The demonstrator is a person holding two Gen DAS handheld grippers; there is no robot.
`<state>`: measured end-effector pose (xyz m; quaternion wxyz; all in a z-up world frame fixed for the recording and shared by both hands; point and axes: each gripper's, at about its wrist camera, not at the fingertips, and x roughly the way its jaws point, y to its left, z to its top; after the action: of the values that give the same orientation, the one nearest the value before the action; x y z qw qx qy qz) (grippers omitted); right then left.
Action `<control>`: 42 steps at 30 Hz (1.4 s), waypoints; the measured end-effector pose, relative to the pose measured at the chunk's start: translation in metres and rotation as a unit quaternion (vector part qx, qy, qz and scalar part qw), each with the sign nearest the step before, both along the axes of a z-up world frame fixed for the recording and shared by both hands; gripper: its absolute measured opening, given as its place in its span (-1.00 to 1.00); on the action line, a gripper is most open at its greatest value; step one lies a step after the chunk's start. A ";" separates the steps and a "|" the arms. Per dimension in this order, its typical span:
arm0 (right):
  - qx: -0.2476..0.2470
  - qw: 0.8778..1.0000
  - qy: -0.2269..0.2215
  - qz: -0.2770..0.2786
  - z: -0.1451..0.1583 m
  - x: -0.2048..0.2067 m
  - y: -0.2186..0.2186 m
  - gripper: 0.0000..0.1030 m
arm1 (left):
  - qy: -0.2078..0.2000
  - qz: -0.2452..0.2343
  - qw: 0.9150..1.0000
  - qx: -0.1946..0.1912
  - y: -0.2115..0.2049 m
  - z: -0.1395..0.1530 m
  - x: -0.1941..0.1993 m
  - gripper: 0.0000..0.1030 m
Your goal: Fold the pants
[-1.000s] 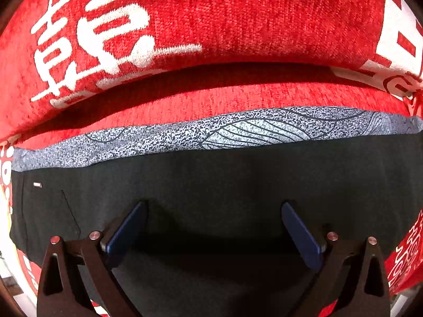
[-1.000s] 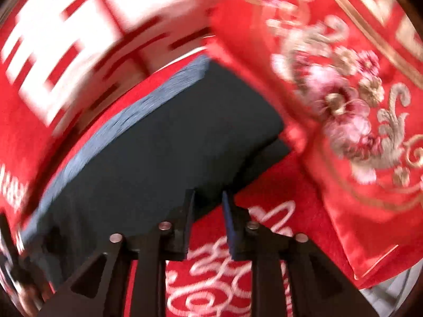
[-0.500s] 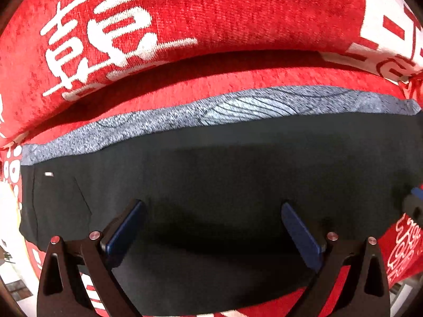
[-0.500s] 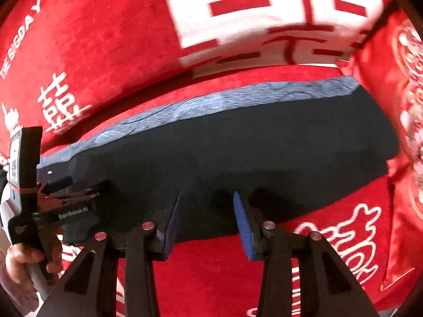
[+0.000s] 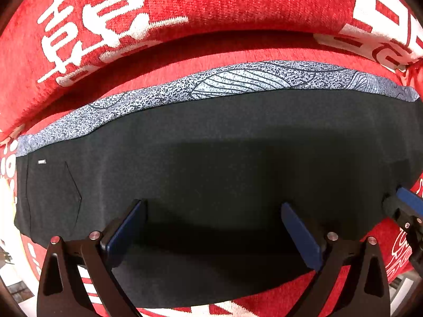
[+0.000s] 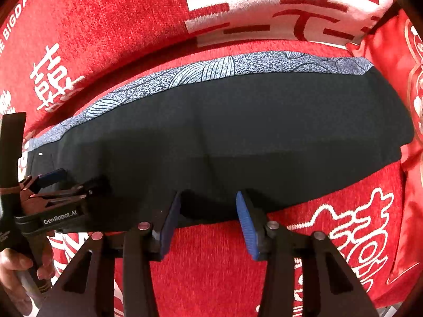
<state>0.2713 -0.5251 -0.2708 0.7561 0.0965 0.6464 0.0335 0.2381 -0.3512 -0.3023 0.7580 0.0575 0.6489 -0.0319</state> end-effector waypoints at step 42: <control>0.025 1.000 -0.010 0.003 -0.002 0.000 -0.004 0.05 | -0.020 -0.021 0.998 0.050 -0.028 0.005 0.000 1.00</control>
<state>0.2718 -0.5287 -0.2726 0.7601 0.1137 0.6376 0.0528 0.2382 -0.3789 -0.2974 0.7660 0.1096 0.6333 -0.0135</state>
